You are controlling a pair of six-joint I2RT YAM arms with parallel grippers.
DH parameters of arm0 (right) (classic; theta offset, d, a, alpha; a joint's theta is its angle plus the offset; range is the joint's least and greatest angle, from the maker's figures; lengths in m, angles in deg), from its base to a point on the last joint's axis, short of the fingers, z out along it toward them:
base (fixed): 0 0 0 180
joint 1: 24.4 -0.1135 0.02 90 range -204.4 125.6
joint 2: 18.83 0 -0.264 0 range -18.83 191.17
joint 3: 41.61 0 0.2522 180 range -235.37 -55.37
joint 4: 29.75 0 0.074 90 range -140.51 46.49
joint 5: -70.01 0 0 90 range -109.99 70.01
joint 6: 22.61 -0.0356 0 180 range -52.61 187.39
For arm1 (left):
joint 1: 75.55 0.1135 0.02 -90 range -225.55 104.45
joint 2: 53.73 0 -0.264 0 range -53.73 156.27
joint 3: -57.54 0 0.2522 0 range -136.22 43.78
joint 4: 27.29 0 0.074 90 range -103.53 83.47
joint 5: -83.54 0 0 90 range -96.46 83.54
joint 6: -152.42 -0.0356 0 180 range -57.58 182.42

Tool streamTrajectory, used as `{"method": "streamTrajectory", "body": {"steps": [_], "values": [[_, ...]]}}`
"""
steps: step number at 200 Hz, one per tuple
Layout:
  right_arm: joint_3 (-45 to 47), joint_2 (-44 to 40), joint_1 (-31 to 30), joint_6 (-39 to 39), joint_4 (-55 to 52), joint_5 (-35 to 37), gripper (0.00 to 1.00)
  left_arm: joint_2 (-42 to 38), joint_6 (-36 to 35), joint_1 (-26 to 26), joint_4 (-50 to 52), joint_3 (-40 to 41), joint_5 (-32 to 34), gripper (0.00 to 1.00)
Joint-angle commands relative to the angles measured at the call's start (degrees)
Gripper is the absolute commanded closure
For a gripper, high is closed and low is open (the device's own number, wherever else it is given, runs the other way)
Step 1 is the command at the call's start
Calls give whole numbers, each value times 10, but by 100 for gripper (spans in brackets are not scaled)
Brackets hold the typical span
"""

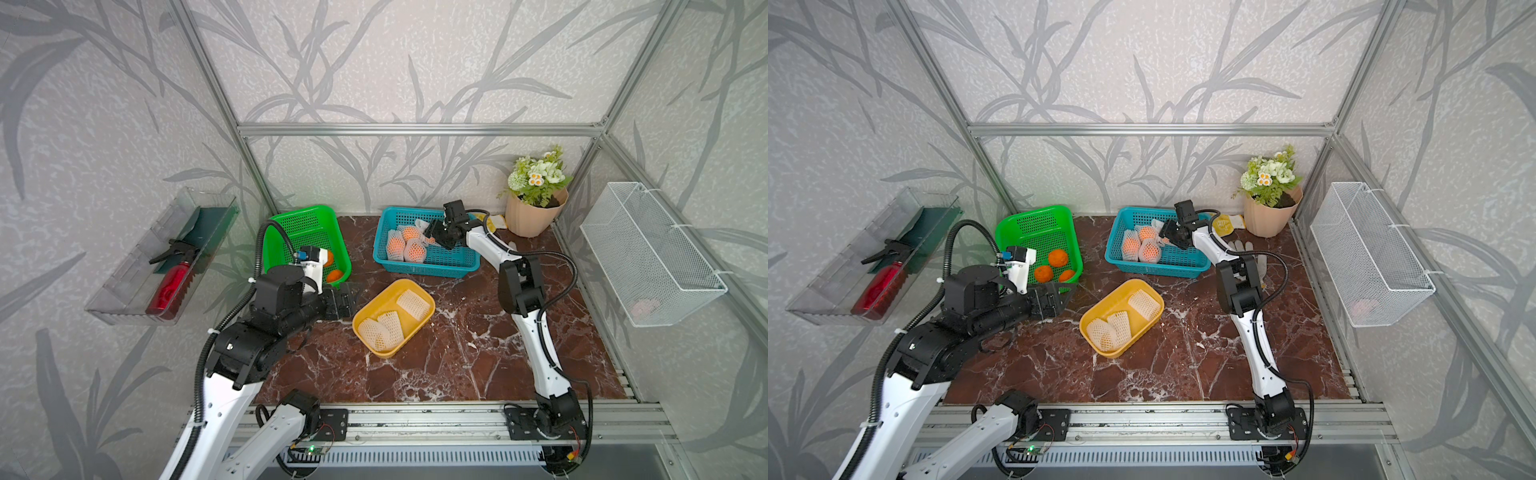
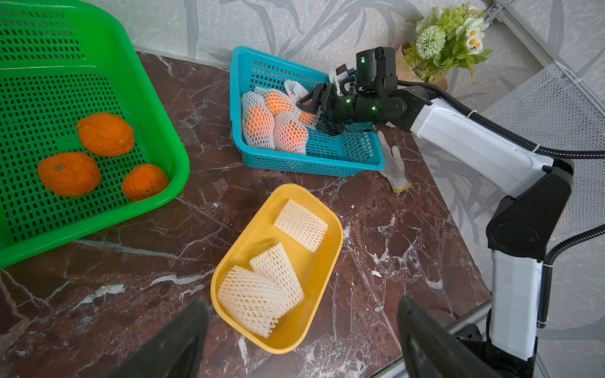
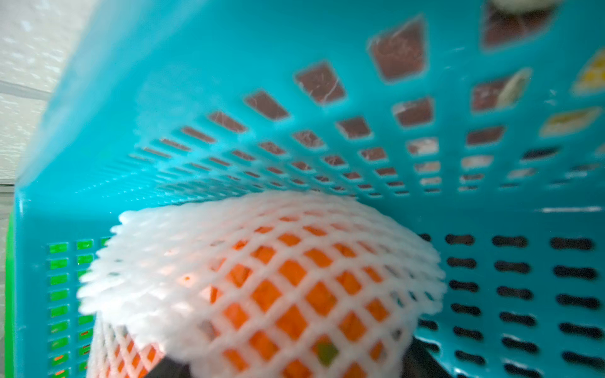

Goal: Remove foam nets from oranges
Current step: Pick up the orange from the basket.

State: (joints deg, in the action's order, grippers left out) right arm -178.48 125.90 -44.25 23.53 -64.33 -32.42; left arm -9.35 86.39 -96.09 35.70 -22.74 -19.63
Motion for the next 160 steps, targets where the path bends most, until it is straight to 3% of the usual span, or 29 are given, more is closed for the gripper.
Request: {"method": "streamTrajectory", "body": {"steps": [1, 75, 114, 160], "values": [[68, -62, -4, -10, 47, 22, 34, -5, -9, -1, -4, 14, 2, 11], [265, -282, -5, 27, 70, 6, 38, 24, -18, -1, -87, 51, -25, 11], [335, -409, -6, 69, -14, -15, 38, 72, -31, -15, -141, 51, -40, 11], [449, -591, -28, 120, -209, -29, 39, 135, -37, -90, -205, 50, -19, 11]]}}
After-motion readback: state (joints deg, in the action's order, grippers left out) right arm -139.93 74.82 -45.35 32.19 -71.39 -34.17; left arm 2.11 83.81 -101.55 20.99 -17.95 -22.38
